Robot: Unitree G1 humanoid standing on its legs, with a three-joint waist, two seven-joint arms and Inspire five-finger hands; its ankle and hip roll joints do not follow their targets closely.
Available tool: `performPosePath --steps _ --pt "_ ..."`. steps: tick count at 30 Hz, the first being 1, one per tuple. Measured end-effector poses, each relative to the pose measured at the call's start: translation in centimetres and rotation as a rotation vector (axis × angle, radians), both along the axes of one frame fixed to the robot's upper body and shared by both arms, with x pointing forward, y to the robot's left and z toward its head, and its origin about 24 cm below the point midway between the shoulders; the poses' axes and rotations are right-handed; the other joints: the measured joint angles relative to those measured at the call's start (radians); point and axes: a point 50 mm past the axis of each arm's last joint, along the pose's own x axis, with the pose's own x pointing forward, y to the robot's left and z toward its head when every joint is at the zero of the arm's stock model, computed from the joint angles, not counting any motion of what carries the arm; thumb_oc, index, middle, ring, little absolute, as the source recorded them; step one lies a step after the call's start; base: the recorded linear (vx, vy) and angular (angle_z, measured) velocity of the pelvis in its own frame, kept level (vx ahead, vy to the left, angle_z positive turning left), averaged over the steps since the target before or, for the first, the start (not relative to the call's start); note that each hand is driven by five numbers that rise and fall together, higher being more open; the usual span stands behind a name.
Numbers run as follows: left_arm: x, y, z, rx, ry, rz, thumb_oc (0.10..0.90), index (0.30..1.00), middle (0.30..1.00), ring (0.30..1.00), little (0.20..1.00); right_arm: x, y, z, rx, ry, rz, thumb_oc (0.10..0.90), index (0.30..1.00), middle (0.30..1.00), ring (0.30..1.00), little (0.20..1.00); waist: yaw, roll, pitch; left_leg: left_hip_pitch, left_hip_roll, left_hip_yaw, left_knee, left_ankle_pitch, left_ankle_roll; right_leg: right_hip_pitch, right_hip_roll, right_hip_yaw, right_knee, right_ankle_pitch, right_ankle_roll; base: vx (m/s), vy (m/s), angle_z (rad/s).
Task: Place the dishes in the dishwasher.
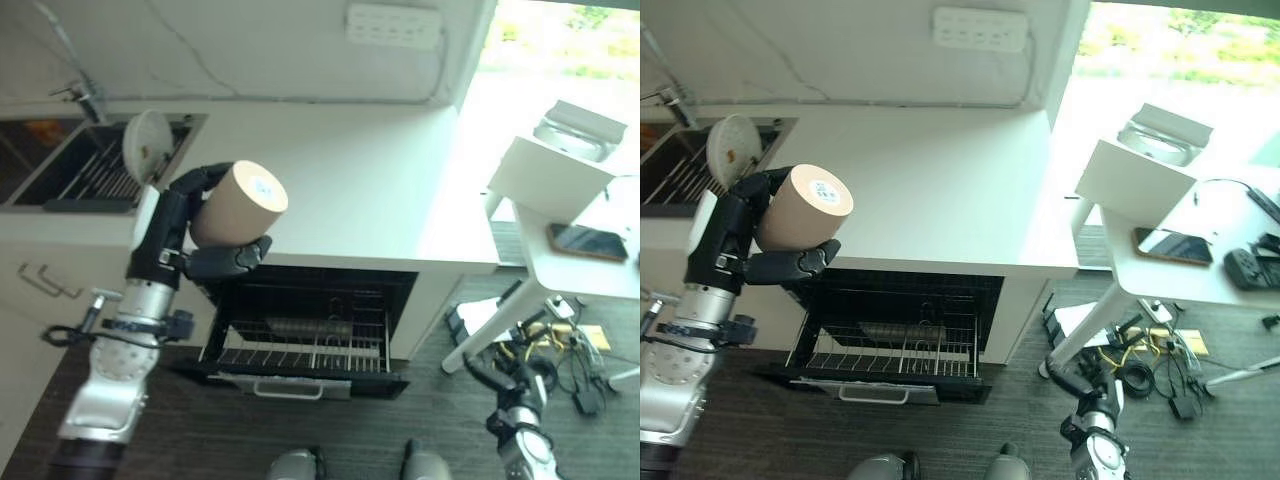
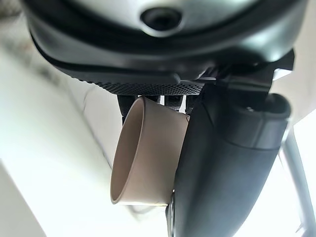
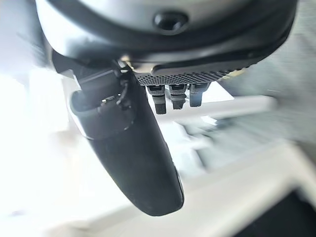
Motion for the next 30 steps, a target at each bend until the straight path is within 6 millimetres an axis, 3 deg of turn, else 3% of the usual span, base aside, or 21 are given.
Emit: performPosePath --steps 3,8,12,16,21,22,24,28,30 --pt "0.0 -0.7 -1.2 -0.172 -0.013 -0.002 0.4 0.3 0.3 0.3 0.3 0.7 -0.2 3.9 -0.094 -0.16 -0.027 0.8 0.9 0.9 0.9 0.9 -0.041 -0.004 0.0 0.008 -0.002 0.024 -0.004 0.001 0.0 -0.013 0.006 0.027 -0.006 0.012 0.0 -0.03 0.018 -0.3" --pt "0.5 -2.6 -1.8 -0.348 -0.064 -0.015 0.4 0.3 0.3 0.3 0.3 1.8 1.5 10.1 -0.224 -0.453 0.078 0.8 0.9 0.9 0.9 0.9 -0.091 -0.012 0.0 0.037 -0.002 0.075 -0.014 -0.001 0.002 -0.017 0.016 0.089 -0.035 0.045 0.003 -0.05 0.036 -0.36" --pt "1.2 -3.4 -0.9 -0.35 -0.109 0.01 0.4 0.3 0.3 0.3 0.3 2.4 3.5 11.3 -0.236 -0.532 0.236 0.8 0.9 0.9 0.9 0.9 -0.136 -0.017 -0.002 0.044 -0.002 0.111 -0.009 -0.007 0.002 -0.017 0.019 0.117 -0.073 0.071 -0.006 -0.03 0.059 -0.32" --pt "1.0 -3.4 -0.5 -0.263 -0.176 0.128 0.4 0.3 0.3 0.3 0.3 2.5 4.0 11.3 -0.179 -0.562 0.343 0.8 0.9 0.9 0.9 0.9 -0.145 -0.016 -0.002 0.053 -0.002 0.148 -0.007 -0.02 -0.001 -0.023 0.016 0.136 -0.095 0.092 0.0 -0.03 0.044 -0.34" --pt "1.6 -3.7 0.0 -0.147 -0.252 0.285 0.4 0.3 0.3 0.3 0.3 2.7 6.5 13.9 -0.2 -0.682 0.601 0.8 0.9 0.9 0.9 0.9 -0.138 -0.016 -0.003 0.051 -0.004 0.153 0.007 -0.023 0.007 -0.031 0.015 0.147 -0.094 0.112 0.003 -0.01 -0.002 -0.1" --pt "2.0 -3.7 0.5 -0.081 -0.306 0.359 0.4 0.3 0.3 0.3 0.3 2.9 8.4 15.4 -0.156 -0.768 0.751 0.8 0.9 0.9 0.9 0.9 -0.134 -0.016 -0.003 0.047 -0.002 0.149 0.011 -0.023 0.008 -0.035 0.015 0.154 -0.092 0.114 0.005 -0.01 -0.029 -0.09" --pt "1.9 -4.2 0.6 -0.019 -0.349 0.388 0.4 0.3 0.3 0.3 0.3 3.2 10.0 16.6 -0.132 -0.835 0.862 0.8 0.9 0.9 0.9 0.9 -0.128 -0.015 -0.003 0.045 -0.002 0.143 0.014 -0.024 0.008 -0.036 0.015 0.155 -0.092 0.114 0.004 -0.01 -0.037 -0.02" --pt "1.2 -6.9 -0.4 0.099 -0.401 0.371 0.4 0.3 0.3 0.3 0.3 4.9 12.9 18.1 -0.043 -0.895 1.017 0.8 0.9 0.9 0.9 0.9 -0.043 -0.014 -0.003 0.032 -0.001 0.115 0.013 -0.019 0.008 -0.031 0.009 0.127 -0.09 0.108 0.006 0.02 -0.065 0.22" --pt "1.3 -7.0 -0.6 0.12 -0.406 0.428 0.4 0.3 0.3 0.3 0.3 5.5 14.9 18.7 -0.002 -0.903 1.096 0.8 0.9 0.9 0.9 0.9 -0.005 -0.012 -0.004 0.035 -0.003 0.084 0.005 -0.012 0.008 -0.006 0.004 0.095 -0.087 0.104 0.0 0.04 -0.075 0.41"
